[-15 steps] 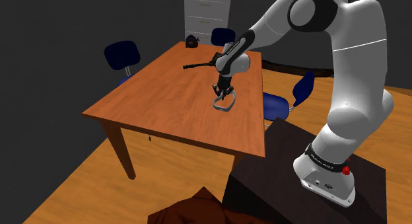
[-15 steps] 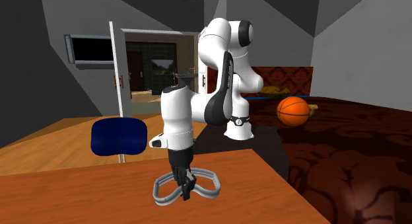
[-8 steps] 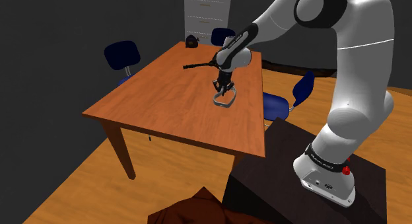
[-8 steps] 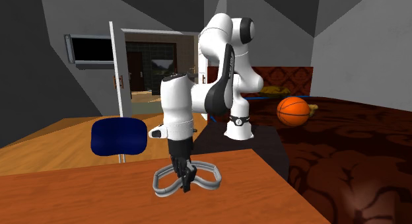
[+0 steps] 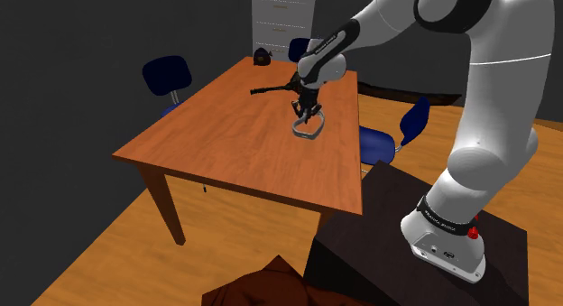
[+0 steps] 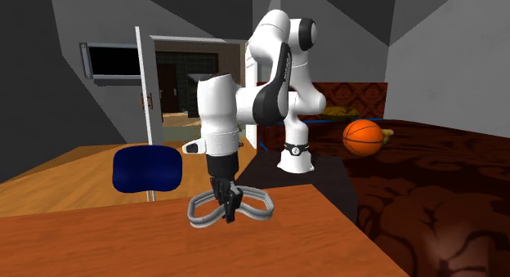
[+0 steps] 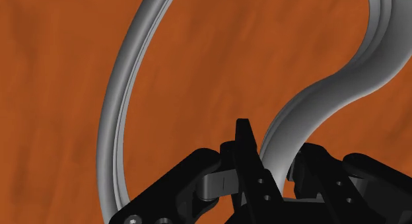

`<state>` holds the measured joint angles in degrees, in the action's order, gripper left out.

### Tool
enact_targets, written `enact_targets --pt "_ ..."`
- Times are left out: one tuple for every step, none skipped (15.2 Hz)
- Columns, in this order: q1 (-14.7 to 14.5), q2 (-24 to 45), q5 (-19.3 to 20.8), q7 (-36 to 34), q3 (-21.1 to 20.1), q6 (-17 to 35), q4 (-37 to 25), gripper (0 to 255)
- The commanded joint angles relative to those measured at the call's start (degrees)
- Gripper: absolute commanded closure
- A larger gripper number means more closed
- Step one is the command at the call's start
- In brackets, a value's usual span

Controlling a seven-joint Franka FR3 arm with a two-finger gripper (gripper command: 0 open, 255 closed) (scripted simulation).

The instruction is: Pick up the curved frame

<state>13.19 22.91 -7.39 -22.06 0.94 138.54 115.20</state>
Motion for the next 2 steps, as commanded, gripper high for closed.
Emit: enact_targets --pt "-0.1 -0.7 0.1 -0.2 0.0 -0.7 0.0 255" --pt "-0.1 -0.7 0.1 -0.2 0.0 -0.7 0.0 255"
